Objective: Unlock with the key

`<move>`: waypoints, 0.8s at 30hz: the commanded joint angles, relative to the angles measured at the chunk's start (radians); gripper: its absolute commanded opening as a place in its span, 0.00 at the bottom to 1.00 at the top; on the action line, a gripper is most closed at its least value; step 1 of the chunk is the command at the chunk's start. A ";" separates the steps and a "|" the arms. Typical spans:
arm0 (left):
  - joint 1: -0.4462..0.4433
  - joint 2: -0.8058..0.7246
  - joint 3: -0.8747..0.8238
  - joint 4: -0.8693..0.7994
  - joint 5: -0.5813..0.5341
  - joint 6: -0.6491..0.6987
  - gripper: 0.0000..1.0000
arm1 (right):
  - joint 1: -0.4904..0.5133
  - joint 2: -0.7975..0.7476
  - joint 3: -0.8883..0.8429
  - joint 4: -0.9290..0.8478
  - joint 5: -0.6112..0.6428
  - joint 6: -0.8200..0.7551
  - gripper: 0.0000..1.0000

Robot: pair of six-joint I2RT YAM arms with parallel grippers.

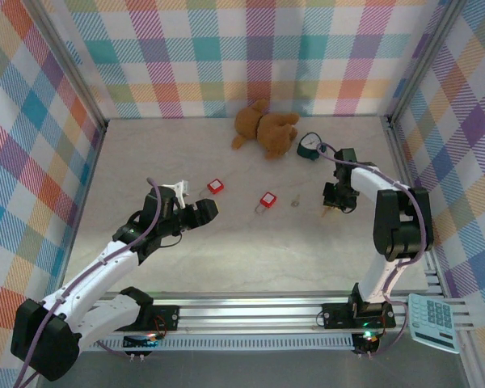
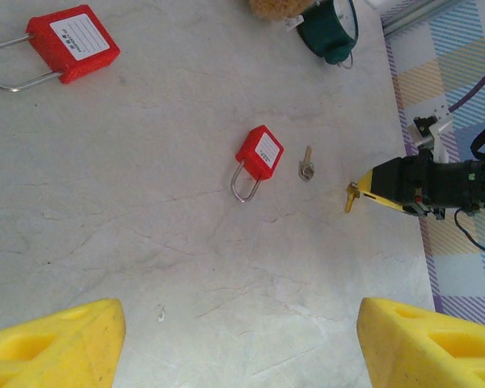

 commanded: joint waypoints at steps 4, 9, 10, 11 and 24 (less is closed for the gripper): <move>-0.012 -0.036 0.004 0.010 0.026 -0.011 0.75 | -0.005 -0.038 -0.027 -0.003 -0.026 0.040 0.23; -0.011 -0.100 -0.065 0.026 0.013 -0.027 0.77 | -0.004 -0.051 -0.035 -0.011 -0.052 0.062 0.24; -0.012 -0.114 -0.074 0.026 0.009 -0.027 0.77 | -0.004 -0.054 -0.041 -0.009 -0.060 0.066 0.24; -0.012 -0.124 -0.078 0.024 0.010 -0.027 0.77 | -0.004 -0.056 -0.047 -0.008 -0.065 0.069 0.24; -0.011 -0.181 -0.091 -0.025 0.015 0.014 0.80 | -0.004 -0.117 -0.086 -0.041 -0.101 0.069 0.27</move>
